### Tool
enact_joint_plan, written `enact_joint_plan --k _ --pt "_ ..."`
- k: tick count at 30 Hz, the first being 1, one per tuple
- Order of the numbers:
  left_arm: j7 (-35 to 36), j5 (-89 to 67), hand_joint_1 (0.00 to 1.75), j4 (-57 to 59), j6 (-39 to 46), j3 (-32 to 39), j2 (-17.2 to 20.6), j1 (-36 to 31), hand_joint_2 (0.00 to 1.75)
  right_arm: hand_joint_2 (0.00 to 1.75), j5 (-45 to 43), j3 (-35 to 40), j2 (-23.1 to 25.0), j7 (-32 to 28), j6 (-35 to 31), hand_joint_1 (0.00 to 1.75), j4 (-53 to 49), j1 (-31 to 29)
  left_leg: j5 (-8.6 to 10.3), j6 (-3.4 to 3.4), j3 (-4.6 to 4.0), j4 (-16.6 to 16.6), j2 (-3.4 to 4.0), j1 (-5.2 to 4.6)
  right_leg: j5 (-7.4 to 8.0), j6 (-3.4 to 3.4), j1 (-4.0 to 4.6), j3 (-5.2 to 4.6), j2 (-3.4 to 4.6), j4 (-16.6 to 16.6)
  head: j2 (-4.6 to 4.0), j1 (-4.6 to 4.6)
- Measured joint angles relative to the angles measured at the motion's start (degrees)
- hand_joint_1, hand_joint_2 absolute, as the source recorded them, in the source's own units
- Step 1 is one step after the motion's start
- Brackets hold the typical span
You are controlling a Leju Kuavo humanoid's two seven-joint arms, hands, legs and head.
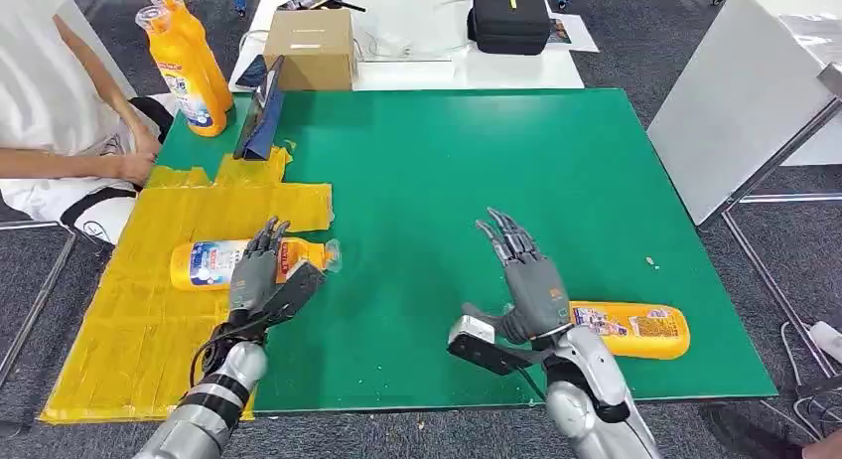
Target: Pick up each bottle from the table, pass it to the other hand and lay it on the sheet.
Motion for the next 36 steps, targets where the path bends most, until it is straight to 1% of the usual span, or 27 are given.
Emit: enact_joint_plan --k 5,9,13,15,17,19,27,36 --pt "-0.3 3.2 0.0 -7.3 -2.3 0.9 0.4 3.3 1.75 1.75 0.7 -1.6 -2.3 0.4 0.4 0.0 0.0 1.8 0.0 -0.01 -0.02 0.0 0.04 0.03 0.0 -0.01 0.06 -0.08 0.01 0.0 0.0 -0.02" --pt "-2.9 11.2 0.0 -14.1 -6.9 2.9 0.8 5.9 1.75 1.75 2.1 -4.0 -4.9 0.7 1.3 0.0 -0.3 4.1 0.0 -0.01 -0.02 0.0 0.02 0.05 0.0 -0.01 0.08 -0.06 0.0 0.0 0.0 -0.02" --pt "-2.9 11.2 0.0 -14.1 -6.9 2.9 0.8 5.9 1.75 1.75 2.1 -4.0 -4.9 0.7 1.3 0.0 -0.3 4.1 0.0 -0.01 -0.02 0.0 0.02 0.05 0.0 -0.01 0.08 -0.06 0.0 0.0 0.0 -0.02" --pt "-3.5 14.2 0.0 -17.4 -9.5 3.8 0.9 7.1 1.75 1.75 2.3 -5.5 -6.4 0.6 2.2 0.0 -0.5 5.3 0.0 -0.01 -0.03 0.0 0.0 0.05 0.0 -0.01 0.06 -0.05 -0.01 0.0 0.0 0.0" --pt "-4.3 19.3 0.0 -25.3 -14.6 4.5 0.9 9.6 1.75 1.75 3.5 -10.2 -10.0 0.5 5.6 0.0 -0.5 7.9 -0.02 0.01 -0.06 0.0 0.01 -0.02 -0.01 0.0 -0.06 -0.07 -0.01 0.0 0.0 0.0" --pt "-4.4 21.0 0.0 -29.4 -16.1 4.5 0.9 10.9 1.75 1.75 5.2 -12.9 -11.9 1.8 6.5 0.0 -0.1 9.2 -0.03 0.03 -0.05 0.0 0.02 -0.07 -0.01 0.01 -0.07 -0.08 0.0 0.0 0.0 -0.02" --pt "-4.4 21.2 0.0 -32.4 -16.6 4.4 0.8 11.7 1.75 1.75 5.7 -14.9 -13.3 2.2 6.6 0.0 0.8 9.6 -0.03 0.03 0.0 0.0 0.08 -0.04 0.0 0.01 -0.02 -0.07 0.01 0.0 0.0 -0.02" --pt "-4.7 26.4 0.0 -33.4 -18.5 3.1 0.8 11.7 1.75 1.75 6.3 -17.0 -13.9 3.1 7.6 0.0 3.5 9.2 -0.03 0.04 -0.02 0.0 0.06 -0.05 0.0 0.01 -0.08 -0.06 0.01 0.0 0.0 -0.02"
